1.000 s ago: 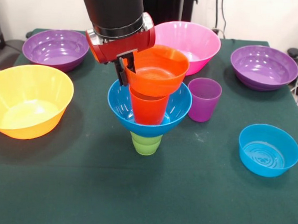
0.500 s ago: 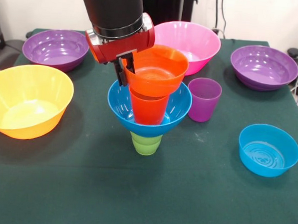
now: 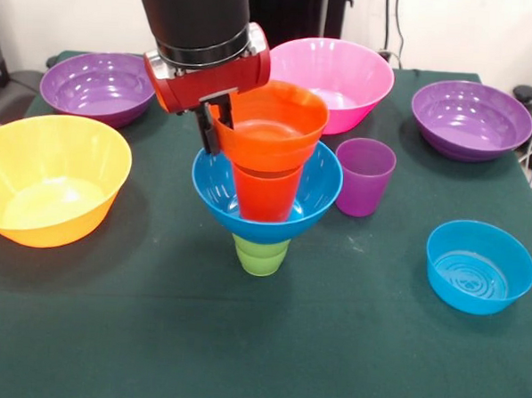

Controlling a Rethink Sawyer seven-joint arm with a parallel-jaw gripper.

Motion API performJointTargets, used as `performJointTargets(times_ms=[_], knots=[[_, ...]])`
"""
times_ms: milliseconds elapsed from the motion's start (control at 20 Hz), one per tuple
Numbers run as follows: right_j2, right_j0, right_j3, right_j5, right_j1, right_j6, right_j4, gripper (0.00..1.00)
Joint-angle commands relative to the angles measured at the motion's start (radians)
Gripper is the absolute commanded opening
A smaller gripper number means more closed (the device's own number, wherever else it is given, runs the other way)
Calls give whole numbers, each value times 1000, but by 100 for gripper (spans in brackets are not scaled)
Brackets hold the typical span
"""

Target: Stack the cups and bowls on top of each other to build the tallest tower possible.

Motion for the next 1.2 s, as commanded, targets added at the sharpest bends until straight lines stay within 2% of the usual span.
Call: performJointTargets(times_ms=[50, 1200], knots=[[7, 29, -64, 118, 10, -85, -55, 0], [-1, 50, 46, 111, -48, -14, -21, 0]])
